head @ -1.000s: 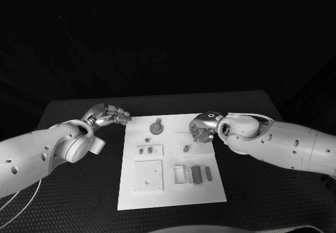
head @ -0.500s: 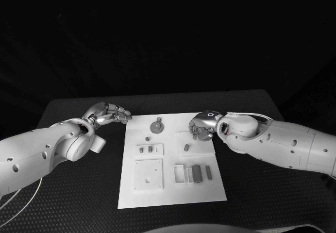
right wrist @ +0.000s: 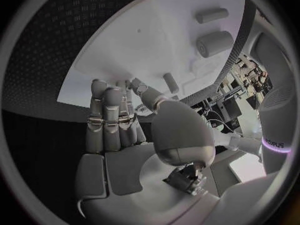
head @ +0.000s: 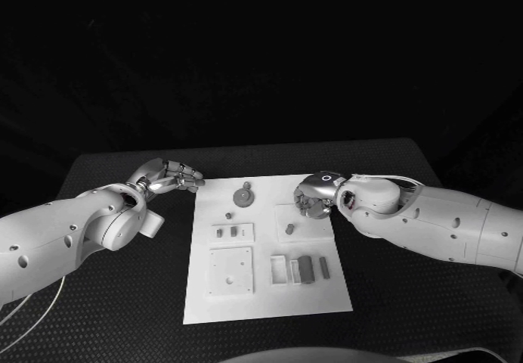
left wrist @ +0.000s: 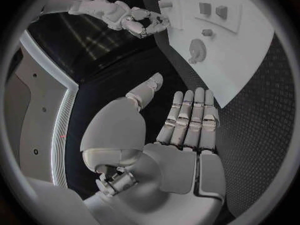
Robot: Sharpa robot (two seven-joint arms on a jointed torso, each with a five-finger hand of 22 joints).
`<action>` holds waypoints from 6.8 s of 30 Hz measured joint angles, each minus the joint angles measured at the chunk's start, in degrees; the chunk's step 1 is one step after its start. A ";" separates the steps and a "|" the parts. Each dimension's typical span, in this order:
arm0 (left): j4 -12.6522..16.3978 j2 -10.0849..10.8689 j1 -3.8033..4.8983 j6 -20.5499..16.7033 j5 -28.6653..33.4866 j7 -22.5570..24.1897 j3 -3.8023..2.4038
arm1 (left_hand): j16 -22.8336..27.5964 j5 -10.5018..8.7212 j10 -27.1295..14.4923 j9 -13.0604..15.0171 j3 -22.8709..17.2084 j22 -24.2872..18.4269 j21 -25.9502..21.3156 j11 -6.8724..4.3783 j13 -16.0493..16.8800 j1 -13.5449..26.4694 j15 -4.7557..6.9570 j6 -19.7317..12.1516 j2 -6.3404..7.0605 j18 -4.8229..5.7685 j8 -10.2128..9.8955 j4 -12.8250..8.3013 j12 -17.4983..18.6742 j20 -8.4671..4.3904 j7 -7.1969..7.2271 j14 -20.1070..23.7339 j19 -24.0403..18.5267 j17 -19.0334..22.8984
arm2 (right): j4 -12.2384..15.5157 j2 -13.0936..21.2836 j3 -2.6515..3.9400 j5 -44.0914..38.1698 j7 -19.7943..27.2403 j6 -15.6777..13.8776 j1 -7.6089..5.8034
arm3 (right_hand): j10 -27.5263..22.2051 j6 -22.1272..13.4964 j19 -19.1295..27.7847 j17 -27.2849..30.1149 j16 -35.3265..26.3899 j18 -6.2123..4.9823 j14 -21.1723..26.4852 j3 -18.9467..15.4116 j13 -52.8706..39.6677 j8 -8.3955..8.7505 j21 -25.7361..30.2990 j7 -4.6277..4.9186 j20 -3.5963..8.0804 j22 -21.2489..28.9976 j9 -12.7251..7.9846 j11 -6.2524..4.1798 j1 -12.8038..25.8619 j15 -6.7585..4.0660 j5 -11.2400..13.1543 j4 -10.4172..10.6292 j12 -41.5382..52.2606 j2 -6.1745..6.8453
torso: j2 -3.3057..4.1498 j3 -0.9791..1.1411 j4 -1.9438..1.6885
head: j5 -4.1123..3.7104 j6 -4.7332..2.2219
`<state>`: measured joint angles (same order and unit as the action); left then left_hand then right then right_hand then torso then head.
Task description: Assemble the parts on the task board
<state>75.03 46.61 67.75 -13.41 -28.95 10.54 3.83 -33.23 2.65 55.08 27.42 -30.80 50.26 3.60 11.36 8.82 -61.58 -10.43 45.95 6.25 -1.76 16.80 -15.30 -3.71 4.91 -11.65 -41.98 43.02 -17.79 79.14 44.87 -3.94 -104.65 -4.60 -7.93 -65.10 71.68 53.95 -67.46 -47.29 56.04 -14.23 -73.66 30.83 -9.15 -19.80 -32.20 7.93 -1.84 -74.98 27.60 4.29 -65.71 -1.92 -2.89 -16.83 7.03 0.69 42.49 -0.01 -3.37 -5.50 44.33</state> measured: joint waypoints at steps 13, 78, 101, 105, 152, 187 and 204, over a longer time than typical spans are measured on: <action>0.02 0.00 0.00 0.06 0.01 -0.01 0.00 | 0.22 0.00 0.00 0.00 0.08 -0.20 0.00 0.00 -0.13 0.00 0.00 -0.20 0.00 0.01 0.00 -0.08 0.00 0.00 -0.20 0.00 0.00 -0.06 | 0.44 -0.24 -0.44 -3.84 -1.40 -0.46 0.22 | 0.44 0.26 0.52 -0.08 1.43 -0.01 0.11 -0.31 -0.43 0.01 -2.26 -0.25 0.51 0.01 0.02 0.01 -2.19 -0.11 0.00 0.00 -0.23 2.96 | -0.02 0.00 0.05 | -0.16 -0.02; -0.91 0.04 -0.05 0.32 0.00 -0.14 0.01 | 0.44 0.00 -0.21 -0.02 0.23 -0.99 0.00 0.21 -0.81 0.00 -0.01 -0.81 0.00 0.02 0.00 -0.24 0.00 -0.20 0.00 -0.40 0.61 -0.50 | 1.24 0.33 0.74 -6.10 -3.27 -6.43 2.46 | 5.32 4.80 -0.14 0.11 6.04 1.20 -1.03 -0.40 -2.35 -0.85 -8.30 -1.82 1.92 0.04 0.66 -2.25 -2.48 -1.91 0.02 -0.09 0.01 1.12 | -0.01 0.02 -0.03 | 0.00 -0.10; -1.05 0.09 -0.05 0.35 0.00 -0.18 0.01 | 0.67 0.00 -0.42 -0.07 0.38 -1.20 0.00 0.42 -0.97 0.00 -0.01 -0.81 0.00 0.02 0.00 -0.08 0.00 -0.20 0.00 -0.39 0.61 -0.59 | 3.95 1.47 2.05 -2.58 -2.47 -5.46 1.64 | 5.72 4.97 -0.21 0.11 6.25 1.19 -1.04 -0.48 -2.59 -0.83 -8.74 -1.66 2.24 0.05 1.92 -2.26 -2.47 -1.91 0.08 -0.17 0.06 1.13 | -0.01 -0.04 -0.01 | -0.10 -0.08; -1.09 0.11 -0.05 0.36 0.00 -0.19 0.01 | 0.67 0.00 -0.42 -0.07 0.38 -1.25 0.00 0.42 -0.97 0.00 -0.01 -1.02 0.00 0.02 0.00 -0.08 0.00 -0.20 0.21 -0.39 0.61 -0.58 | 5.10 1.96 2.99 -1.96 -2.44 -5.40 1.59 | 5.72 4.96 -0.19 0.11 6.50 1.20 -1.04 -0.48 -2.61 -0.82 -8.74 -1.66 2.25 0.05 1.92 -2.26 -2.47 -1.90 0.23 -0.17 0.06 1.13 | -0.01 -0.04 -0.02 | -0.01 -0.02; -1.13 -1.12 0.02 -0.05 0.00 -0.17 -0.01 | 1.55 0.00 -0.42 -0.06 0.69 -1.97 0.00 0.42 -1.37 0.00 -0.01 -1.02 0.00 0.02 0.00 -0.09 0.00 -0.19 0.20 -0.39 0.61 -0.78 | 10.29 -10.29 -0.86 0.72 0.02 -3.20 4.50 | 5.71 5.03 -0.08 0.11 6.51 1.18 -0.85 -0.56 -2.86 -0.82 -8.96 -1.77 2.10 0.05 2.27 -2.26 -1.95 -2.08 0.24 -0.25 0.06 1.18 | 0.01 -0.08 0.13 | 5.30 0.66; -1.59 -0.87 0.02 -0.07 0.01 -0.22 0.00 | 1.55 0.00 -0.42 -0.06 0.69 -2.17 0.00 0.41 -1.58 0.00 -0.01 -1.02 0.00 0.02 0.00 -0.09 0.00 -0.07 0.20 -0.39 0.48 -0.93 | 9.06 -9.58 -1.40 0.14 0.40 -2.80 5.42 | 5.70 4.80 -0.08 0.11 6.71 1.18 -0.64 -0.64 -3.01 -0.81 -9.17 -1.74 2.33 0.05 2.47 -2.27 -2.10 -2.28 0.29 -0.33 0.06 1.05 | -0.01 -0.08 0.03 | 7.15 2.34; -1.50 -0.86 0.02 -0.09 0.01 -0.23 0.00 | 1.77 0.00 -0.42 -0.06 0.69 -2.28 0.00 0.42 -1.63 0.00 -0.21 -1.02 0.00 0.02 0.00 -0.09 0.00 0.01 0.20 -0.19 0.40 -0.97 | 8.80 -10.19 -1.57 0.09 0.41 -2.52 5.42 | 5.70 4.63 0.00 0.16 6.71 1.19 -0.64 -0.65 -3.05 -0.71 -9.17 -1.78 2.23 0.05 2.65 -2.27 -2.09 -2.27 0.45 -0.33 0.06 1.06 | -0.01 -0.10 -0.02 | 7.06 2.41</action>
<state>73.53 45.75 67.77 -13.50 -28.95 10.31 3.83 -31.46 2.65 54.66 27.36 -30.11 47.98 3.60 11.77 7.19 -61.59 -10.65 44.93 6.26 -1.74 16.80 -15.39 -3.71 4.92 -11.45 -42.17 43.42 -18.76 87.94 34.68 -5.51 -104.56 -4.19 -10.45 -59.69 77.38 58.58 -67.46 -47.13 62.74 -13.05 -74.31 30.19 -12.20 -20.50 -41.37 6.14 0.39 -74.93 30.26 2.02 -67.81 -4.19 -2.43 -17.16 7.09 1.75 42.48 -0.11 -3.39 1.57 46.74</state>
